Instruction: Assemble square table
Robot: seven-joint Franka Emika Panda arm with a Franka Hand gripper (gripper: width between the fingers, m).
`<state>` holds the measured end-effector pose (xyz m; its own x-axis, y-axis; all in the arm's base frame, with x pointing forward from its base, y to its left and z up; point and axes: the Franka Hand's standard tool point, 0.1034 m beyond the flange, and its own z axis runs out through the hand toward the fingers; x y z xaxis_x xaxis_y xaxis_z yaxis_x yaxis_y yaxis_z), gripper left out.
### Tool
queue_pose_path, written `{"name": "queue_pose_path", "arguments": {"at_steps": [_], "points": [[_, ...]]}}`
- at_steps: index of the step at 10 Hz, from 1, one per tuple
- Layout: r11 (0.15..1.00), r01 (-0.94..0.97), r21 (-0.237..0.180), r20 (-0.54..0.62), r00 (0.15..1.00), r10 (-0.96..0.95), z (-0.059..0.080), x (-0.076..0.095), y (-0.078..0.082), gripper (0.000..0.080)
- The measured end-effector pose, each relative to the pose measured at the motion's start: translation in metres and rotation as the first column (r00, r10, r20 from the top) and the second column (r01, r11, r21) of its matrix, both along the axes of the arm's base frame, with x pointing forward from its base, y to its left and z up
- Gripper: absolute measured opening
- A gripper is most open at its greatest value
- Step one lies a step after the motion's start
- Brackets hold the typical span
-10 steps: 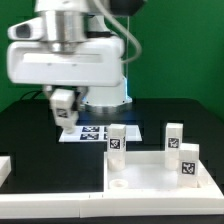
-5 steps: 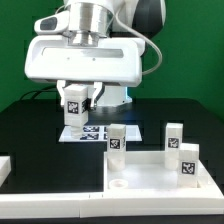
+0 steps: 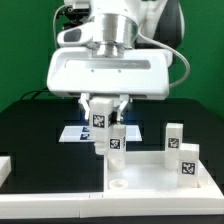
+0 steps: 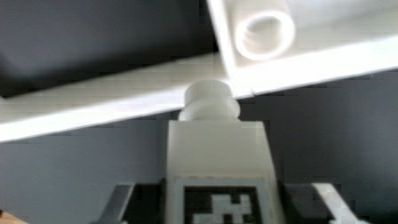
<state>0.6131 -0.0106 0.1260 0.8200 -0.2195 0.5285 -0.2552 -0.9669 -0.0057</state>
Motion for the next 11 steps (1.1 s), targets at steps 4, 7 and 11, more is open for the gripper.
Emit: {"name": "queue_pose_path", "arguments": {"at_steps": [4, 7, 11], "points": [[1.0, -0.007, -0.008, -0.005, 1.0, 0.007, -0.002, -0.002, -0.002, 0.0287], [0.999, -0.031, -0.025, -0.012, 0.999, 0.031, -0.008, -0.007, -0.01, 0.0287], [0.999, -0.046, 0.006, -0.031, 0.998, 0.046, -0.026, -0.004, -0.001, 0.0287]]}}
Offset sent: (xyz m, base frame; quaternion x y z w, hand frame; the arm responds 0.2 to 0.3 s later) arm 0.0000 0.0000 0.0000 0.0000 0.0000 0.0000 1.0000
